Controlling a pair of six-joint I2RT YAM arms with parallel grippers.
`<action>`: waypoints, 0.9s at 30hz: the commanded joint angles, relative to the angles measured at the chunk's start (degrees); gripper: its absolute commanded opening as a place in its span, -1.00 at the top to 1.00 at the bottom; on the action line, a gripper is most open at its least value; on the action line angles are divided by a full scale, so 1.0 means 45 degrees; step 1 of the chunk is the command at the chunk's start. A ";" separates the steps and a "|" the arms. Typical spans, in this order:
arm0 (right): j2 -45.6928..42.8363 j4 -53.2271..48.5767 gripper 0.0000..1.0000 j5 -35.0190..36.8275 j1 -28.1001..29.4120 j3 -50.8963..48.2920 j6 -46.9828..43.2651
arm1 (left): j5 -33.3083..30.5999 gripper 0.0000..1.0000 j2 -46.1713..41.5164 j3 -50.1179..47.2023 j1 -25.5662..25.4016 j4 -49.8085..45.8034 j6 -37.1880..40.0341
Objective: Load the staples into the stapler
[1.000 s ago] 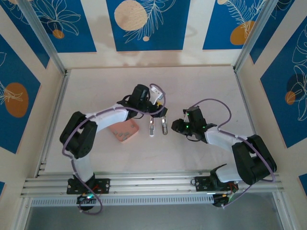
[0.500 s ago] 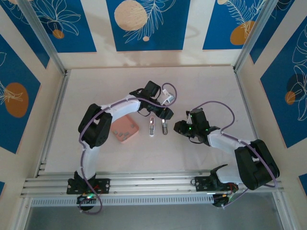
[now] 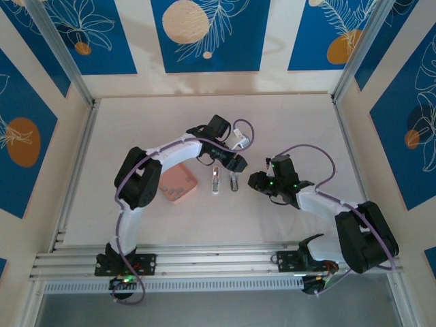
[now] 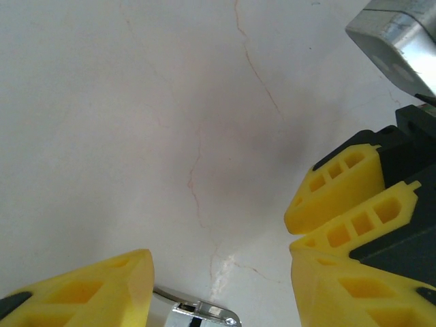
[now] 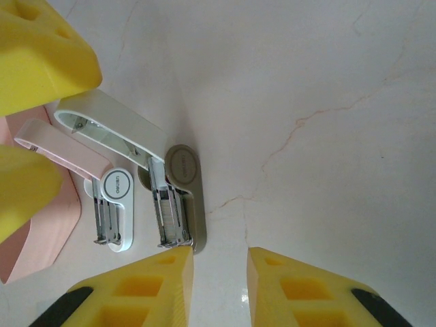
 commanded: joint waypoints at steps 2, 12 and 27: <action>-0.0331 -0.0007 0.45 -0.0184 -0.0064 -0.0196 0.0014 | 0.0832 -0.10 0.0129 0.0181 -0.0272 -0.1039 0.0480; -0.0500 0.0125 0.44 -0.0179 -0.0041 -0.0292 0.0034 | 0.1194 -0.09 -0.0376 -0.0681 -0.0745 -0.1032 0.0463; -0.0538 0.0051 0.40 -0.0393 0.0358 0.0025 0.0229 | 0.0053 -0.12 -0.2617 -0.3258 -0.0766 0.1538 -0.1226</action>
